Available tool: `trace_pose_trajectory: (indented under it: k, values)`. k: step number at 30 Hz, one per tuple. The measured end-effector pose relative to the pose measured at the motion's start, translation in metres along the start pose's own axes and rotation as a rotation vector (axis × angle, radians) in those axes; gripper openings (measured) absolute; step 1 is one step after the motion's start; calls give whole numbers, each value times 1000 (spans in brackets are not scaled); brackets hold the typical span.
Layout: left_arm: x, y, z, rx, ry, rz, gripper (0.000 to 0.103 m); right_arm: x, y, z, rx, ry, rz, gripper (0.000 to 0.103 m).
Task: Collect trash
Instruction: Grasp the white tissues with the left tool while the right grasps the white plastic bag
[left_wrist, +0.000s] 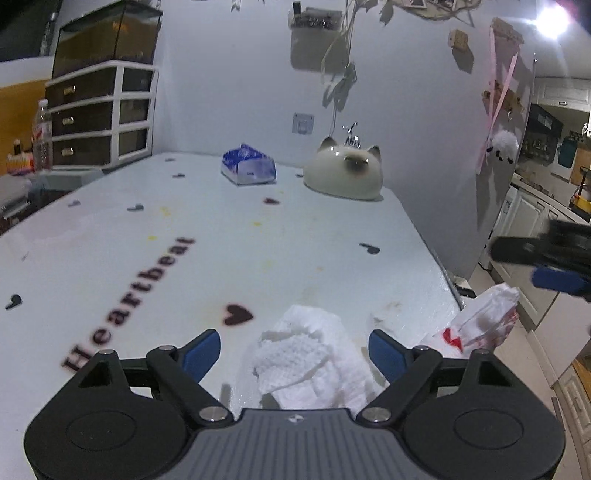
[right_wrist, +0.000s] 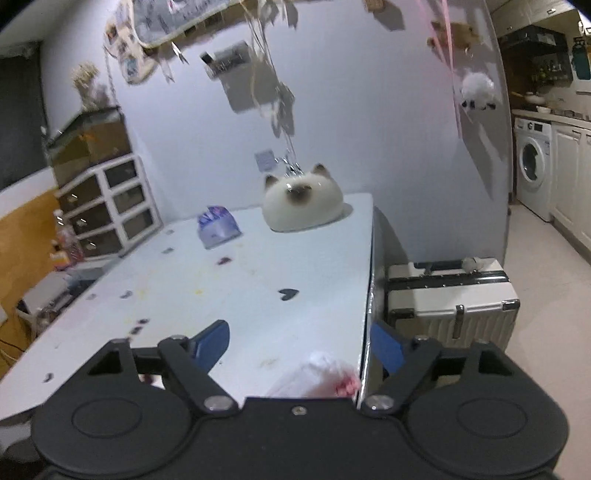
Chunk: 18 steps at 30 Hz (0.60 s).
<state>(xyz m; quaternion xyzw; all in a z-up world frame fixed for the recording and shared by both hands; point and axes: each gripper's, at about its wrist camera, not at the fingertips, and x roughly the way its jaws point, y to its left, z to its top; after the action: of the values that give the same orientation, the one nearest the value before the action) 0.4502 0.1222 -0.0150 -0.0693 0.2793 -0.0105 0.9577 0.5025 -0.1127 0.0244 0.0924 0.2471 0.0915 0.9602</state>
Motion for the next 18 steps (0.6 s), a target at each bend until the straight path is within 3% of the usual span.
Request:
trace_pose_trajectory:
  k: [3, 5, 8, 15, 18]
  values:
    - [7, 4, -3, -10, 14, -4, 87, 28, -4, -3, 22, 49, 14, 77]
    - [11, 6, -5, -18, 21, -10, 87, 36, -7, -8, 50, 100, 41, 54]
    - [17, 8, -8, -24, 31, -13, 87, 27, -6, -20, 30, 133, 70, 40]
    - [21, 6, -13, -19, 36, -19, 86, -38, -3, -57, -77, 176, 129, 35]
    - [21, 5, -13, -9, 40, -26, 79, -68, -2, -77, -95, 211, 189, 35]
